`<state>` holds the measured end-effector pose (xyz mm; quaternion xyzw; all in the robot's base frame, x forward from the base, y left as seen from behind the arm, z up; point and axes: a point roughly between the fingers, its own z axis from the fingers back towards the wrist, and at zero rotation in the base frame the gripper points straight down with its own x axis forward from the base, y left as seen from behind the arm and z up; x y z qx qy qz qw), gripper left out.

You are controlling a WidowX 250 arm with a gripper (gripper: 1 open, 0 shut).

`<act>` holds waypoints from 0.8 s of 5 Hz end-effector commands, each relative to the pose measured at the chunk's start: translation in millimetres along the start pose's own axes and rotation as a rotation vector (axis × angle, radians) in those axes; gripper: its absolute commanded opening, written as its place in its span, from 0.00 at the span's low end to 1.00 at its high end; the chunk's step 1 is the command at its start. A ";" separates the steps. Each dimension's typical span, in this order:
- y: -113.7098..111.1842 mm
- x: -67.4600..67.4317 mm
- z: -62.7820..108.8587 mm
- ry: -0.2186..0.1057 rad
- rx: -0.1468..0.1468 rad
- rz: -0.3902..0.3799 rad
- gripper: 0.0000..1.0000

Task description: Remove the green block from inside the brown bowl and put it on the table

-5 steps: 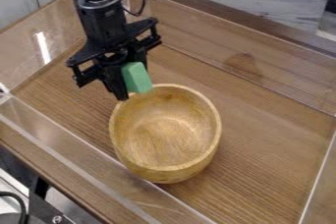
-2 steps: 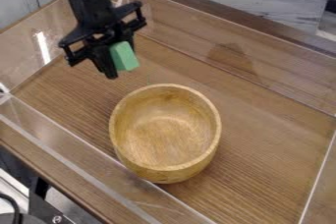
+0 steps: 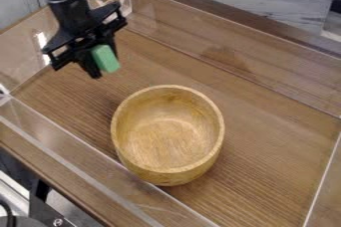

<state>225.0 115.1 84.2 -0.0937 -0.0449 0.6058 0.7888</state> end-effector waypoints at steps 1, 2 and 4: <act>-12.4 4.6 2.9 -0.038 -0.042 0.005 0.00; -21.8 4.5 1.0 -0.057 -0.062 0.016 0.00; -30.7 14.2 -20.5 -0.097 -0.093 0.020 0.00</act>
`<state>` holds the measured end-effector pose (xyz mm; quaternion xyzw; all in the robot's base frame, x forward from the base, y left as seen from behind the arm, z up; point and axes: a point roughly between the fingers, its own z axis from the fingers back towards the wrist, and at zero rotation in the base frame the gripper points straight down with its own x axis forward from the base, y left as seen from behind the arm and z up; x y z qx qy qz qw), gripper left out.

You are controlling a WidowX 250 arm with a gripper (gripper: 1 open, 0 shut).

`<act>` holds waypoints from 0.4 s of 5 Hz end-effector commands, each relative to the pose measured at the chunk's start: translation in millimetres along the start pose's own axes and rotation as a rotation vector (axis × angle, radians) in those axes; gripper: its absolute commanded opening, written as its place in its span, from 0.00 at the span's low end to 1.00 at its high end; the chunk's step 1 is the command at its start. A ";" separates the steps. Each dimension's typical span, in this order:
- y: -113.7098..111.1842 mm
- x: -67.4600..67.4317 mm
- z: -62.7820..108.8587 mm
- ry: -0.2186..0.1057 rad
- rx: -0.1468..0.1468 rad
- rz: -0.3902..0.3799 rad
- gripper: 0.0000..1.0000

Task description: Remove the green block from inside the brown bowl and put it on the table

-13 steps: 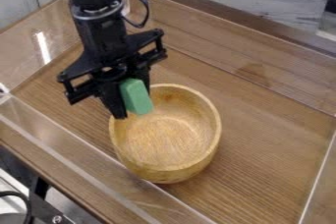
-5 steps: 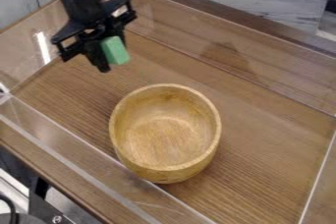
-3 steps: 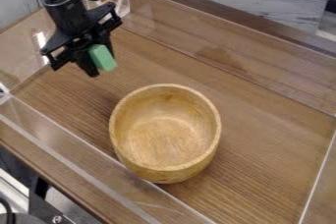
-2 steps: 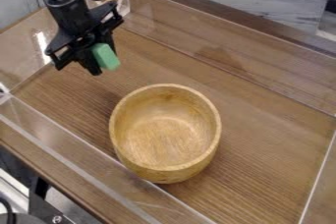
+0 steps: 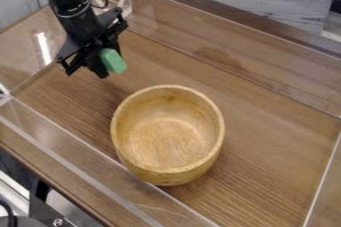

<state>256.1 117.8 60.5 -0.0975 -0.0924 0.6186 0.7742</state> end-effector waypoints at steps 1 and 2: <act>-16.0 7.1 7.4 -0.046 -0.035 0.029 0.00; -24.2 11.6 8.3 -0.069 -0.037 0.067 0.00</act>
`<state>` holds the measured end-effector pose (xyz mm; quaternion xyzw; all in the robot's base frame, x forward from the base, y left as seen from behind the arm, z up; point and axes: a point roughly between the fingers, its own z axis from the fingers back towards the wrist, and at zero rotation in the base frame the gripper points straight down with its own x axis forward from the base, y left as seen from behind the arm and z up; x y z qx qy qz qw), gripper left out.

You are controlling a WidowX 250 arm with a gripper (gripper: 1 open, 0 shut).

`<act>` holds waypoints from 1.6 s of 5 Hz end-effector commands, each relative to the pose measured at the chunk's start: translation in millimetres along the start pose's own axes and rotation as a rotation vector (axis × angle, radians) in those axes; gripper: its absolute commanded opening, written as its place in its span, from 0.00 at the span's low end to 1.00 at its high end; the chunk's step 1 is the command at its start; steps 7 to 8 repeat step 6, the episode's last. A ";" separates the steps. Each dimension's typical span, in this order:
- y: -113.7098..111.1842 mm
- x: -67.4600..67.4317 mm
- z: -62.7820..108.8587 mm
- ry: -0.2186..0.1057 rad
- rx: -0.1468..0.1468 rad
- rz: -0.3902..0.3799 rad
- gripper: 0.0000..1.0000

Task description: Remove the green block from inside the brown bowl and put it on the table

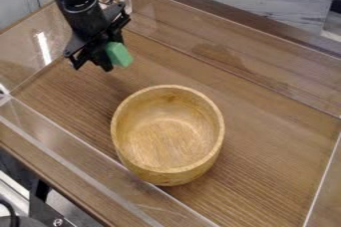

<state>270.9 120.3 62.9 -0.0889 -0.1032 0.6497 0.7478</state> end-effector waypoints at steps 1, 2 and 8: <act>-9.8 25.9 3.0 -0.032 -0.042 -0.052 0.00; -6.2 44.2 -1.0 -0.032 -0.049 -0.094 0.00; -6.2 27.3 -36.5 -0.038 -0.044 -0.201 1.00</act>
